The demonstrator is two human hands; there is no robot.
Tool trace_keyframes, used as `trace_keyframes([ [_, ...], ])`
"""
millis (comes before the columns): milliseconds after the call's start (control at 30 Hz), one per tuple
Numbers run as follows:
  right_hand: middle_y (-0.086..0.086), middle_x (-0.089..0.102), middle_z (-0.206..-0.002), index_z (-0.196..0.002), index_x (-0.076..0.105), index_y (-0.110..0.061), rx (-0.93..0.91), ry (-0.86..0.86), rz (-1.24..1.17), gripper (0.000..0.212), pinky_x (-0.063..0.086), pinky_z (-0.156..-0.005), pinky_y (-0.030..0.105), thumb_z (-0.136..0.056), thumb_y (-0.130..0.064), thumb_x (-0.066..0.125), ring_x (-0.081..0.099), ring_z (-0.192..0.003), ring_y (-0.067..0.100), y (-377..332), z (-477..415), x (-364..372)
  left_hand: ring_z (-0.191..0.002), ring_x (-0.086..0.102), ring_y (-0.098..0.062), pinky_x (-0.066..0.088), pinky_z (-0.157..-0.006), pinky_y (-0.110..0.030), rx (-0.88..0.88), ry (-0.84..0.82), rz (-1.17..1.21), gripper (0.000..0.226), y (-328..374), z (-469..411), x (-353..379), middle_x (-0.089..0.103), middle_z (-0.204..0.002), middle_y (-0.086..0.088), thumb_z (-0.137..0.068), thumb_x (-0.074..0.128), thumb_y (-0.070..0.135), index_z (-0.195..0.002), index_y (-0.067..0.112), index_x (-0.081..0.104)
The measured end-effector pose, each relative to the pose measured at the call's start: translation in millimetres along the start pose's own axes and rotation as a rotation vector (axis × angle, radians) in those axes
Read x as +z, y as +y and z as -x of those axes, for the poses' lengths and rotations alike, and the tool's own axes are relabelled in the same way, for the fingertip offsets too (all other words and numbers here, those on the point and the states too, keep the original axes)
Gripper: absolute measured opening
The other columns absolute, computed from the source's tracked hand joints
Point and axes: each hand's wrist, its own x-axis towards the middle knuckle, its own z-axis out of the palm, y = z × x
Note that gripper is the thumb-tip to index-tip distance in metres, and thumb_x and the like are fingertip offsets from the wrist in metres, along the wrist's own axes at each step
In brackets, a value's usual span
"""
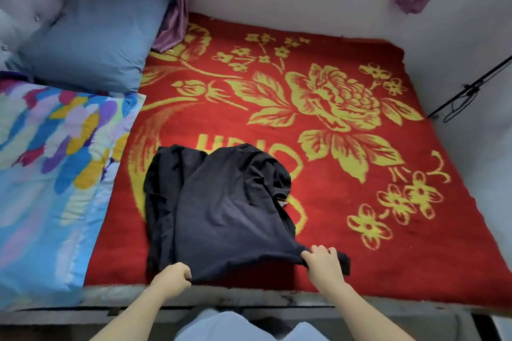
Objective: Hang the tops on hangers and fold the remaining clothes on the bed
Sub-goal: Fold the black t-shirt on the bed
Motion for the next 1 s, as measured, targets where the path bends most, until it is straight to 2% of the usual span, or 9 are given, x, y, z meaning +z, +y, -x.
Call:
trace_keyframes([
  [67, 0.001, 0.041, -0.045, -0.043, 0.051, -0.022, -0.036, 0.040, -0.015, 0.050, 0.018, -0.056, 0.035, -0.008, -0.007, 0.083, 0.046, -0.042, 0.017, 4.2, 5.9, 14.1, -0.095, 0.059, -0.012, 0.046, -0.082, -0.023, 0.015, -0.031, -0.019, 0.010, 11.8, -6.6, -4.7, 0.062, -0.095, 0.009, -0.083, 0.058, 0.024, -0.076, 0.029, 0.054],
  [133, -0.002, 0.044, -0.049, -0.045, 0.053, -0.022, -0.009, 0.026, 0.047, 0.049, 0.032, -0.057, 0.034, -0.007, -0.010, 0.082, 0.047, -0.046, 0.017, -1.0, 21.5, 13.3, -0.097, 0.060, -0.012, 0.045, -0.081, -0.023, 0.053, -0.048, -0.032, 0.012, 30.5, -14.1, -10.8, 0.064, -0.095, 0.009, -0.084, 0.054, 0.025, -0.074, 0.030, 0.052],
  [200, 0.003, 0.052, -0.059, -0.055, 0.059, -0.020, 0.005, -0.071, 0.110, 0.044, 0.042, -0.057, 0.033, -0.020, -0.015, 0.086, 0.053, -0.057, 0.021, 1.4, 30.0, 26.8, -0.101, 0.059, -0.013, 0.043, -0.081, -0.022, 0.102, -0.053, -0.075, 0.009, 52.8, -18.5, -16.5, 0.065, -0.101, 0.006, -0.087, 0.051, 0.026, -0.078, 0.029, 0.052],
  [300, 0.000, 0.050, -0.051, -0.047, 0.058, -0.028, 0.085, -0.193, -0.049, 0.039, 0.026, -0.048, 0.027, -0.020, -0.038, 0.085, 0.054, -0.051, 0.016, 5.7, 39.6, 52.2, -0.097, 0.058, -0.013, 0.042, -0.079, -0.022, 0.176, -0.073, -0.118, 0.013, 79.8, -25.4, -19.2, 0.060, -0.095, 0.008, -0.089, 0.047, 0.029, -0.076, 0.032, 0.048],
  [367, 0.001, 0.054, -0.055, -0.051, 0.062, -0.030, 0.123, -0.192, -0.103, 0.028, 0.034, -0.044, 0.028, -0.038, -0.050, 0.075, 0.057, -0.055, 0.017, 5.2, 48.4, 60.2, -0.091, 0.055, -0.012, 0.043, -0.079, -0.023, 0.225, -0.099, -0.172, 0.011, 97.2, -31.0, -20.8, 0.058, -0.093, 0.009, -0.091, 0.045, 0.029, -0.081, 0.031, 0.049],
  [433, 0.011, 0.060, -0.096, -0.096, 0.067, -0.020, 0.193, -0.219, -0.228, 0.024, 0.044, -0.074, 0.042, -0.081, -0.035, 0.055, 0.057, -0.095, 0.029, 3.1, 53.9, 51.6, -0.090, 0.056, -0.013, 0.044, -0.079, -0.024, 0.249, -0.119, -0.192, 0.012, 108.2, -32.8, -23.5, 0.059, -0.091, 0.010, -0.091, 0.044, 0.030, -0.080, 0.031, 0.050],
  [500, 0.008, 0.048, -0.125, -0.125, 0.051, -0.015, 0.246, -0.215, -0.294, 0.033, 0.033, -0.095, 0.037, -0.097, -0.027, 0.037, 0.041, -0.119, 0.025, 5.1, 47.7, 59.7, -0.090, 0.057, -0.011, 0.044, -0.078, -0.024, 0.267, -0.124, -0.206, 0.016, 116.2, -36.3, -27.7, 0.060, -0.090, 0.011, -0.092, 0.044, 0.030, -0.077, 0.034, 0.049],
  [833, 0.006, 0.045, -0.133, -0.133, 0.045, -0.019, 0.453, -0.212, -0.784, 0.037, 0.034, -0.100, 0.036, -0.098, -0.028, 0.038, 0.039, -0.125, 0.025, 13.7, -61.8, 66.9, -0.091, 0.061, -0.010, 0.047, -0.084, -0.026, 0.111, 0.019, -0.064, 0.020, 104.5, -49.8, -70.0, 0.068, -0.092, 0.010, -0.092, 0.051, 0.026, -0.076, 0.038, 0.055],
  [1000, 0.007, 0.046, -0.137, -0.140, 0.036, -0.019, 0.613, -0.235, -0.933, 0.044, 0.030, -0.103, 0.040, -0.097, -0.027, 0.039, 0.040, -0.127, 0.027, 31.7, -113.0, 79.9, -0.082, 0.061, -0.014, 0.043, -0.075, -0.026, 0.019, 0.062, -0.017, 0.018, 92.6, -70.1, -85.3, 0.067, -0.083, 0.007, -0.092, 0.053, 0.021, -0.079, 0.032, 0.060],
])
